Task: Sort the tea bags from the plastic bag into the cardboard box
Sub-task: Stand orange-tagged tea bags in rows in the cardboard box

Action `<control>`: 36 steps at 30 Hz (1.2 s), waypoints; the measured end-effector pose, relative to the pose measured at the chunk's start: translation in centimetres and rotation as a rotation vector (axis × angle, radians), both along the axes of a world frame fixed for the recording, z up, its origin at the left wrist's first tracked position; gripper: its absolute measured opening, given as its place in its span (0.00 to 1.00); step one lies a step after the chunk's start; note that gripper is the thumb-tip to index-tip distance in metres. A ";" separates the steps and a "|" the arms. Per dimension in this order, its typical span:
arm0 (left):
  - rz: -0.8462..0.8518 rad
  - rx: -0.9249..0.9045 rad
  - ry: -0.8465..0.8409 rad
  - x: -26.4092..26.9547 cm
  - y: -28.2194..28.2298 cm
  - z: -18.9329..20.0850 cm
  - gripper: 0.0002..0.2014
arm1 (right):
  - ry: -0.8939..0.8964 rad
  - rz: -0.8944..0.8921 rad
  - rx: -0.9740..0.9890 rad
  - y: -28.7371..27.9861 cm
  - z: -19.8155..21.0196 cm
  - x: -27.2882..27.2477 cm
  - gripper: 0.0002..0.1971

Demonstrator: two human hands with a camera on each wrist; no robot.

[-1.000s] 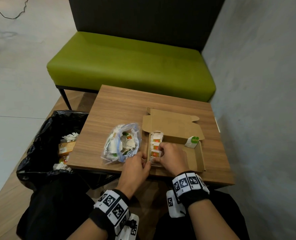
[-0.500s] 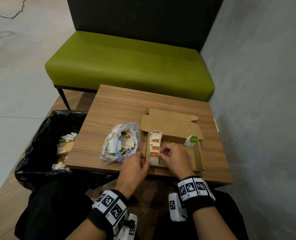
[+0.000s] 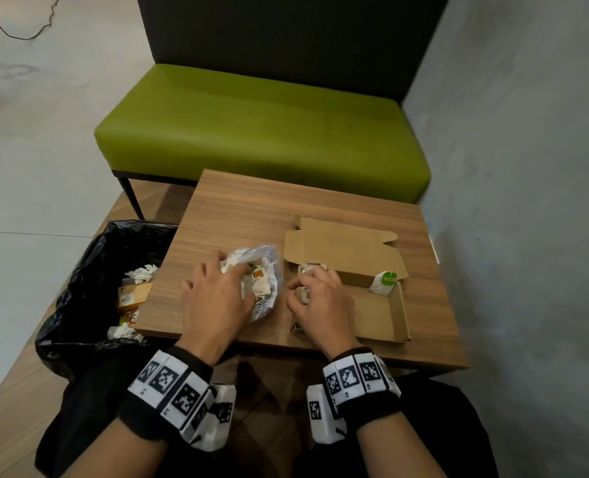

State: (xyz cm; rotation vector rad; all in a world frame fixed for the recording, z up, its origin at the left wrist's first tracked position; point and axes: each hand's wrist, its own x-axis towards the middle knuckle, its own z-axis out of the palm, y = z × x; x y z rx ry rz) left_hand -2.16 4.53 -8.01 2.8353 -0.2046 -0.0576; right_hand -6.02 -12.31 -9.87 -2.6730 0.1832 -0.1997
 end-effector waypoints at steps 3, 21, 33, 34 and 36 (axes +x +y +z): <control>-0.036 -0.063 0.090 0.2 0.8 -0.6 0.26 | -0.010 0.064 -0.057 1.5 0.0 0.4 0.08; -0.086 -0.112 0.069 -0.3 1.9 -0.7 0.29 | 0.104 0.099 -0.290 4.7 0.1 2.4 0.11; -0.084 -0.130 0.081 -0.1 1.6 -0.8 0.29 | 0.015 0.065 0.122 0.2 2.5 1.0 0.09; -0.085 -0.136 0.074 -0.1 1.5 -0.7 0.28 | 0.006 0.039 0.171 -0.3 2.3 1.0 0.09; -0.096 -0.165 0.029 -0.5 1.2 -0.5 0.25 | -0.031 -0.004 0.304 -1.1 2.0 0.8 0.08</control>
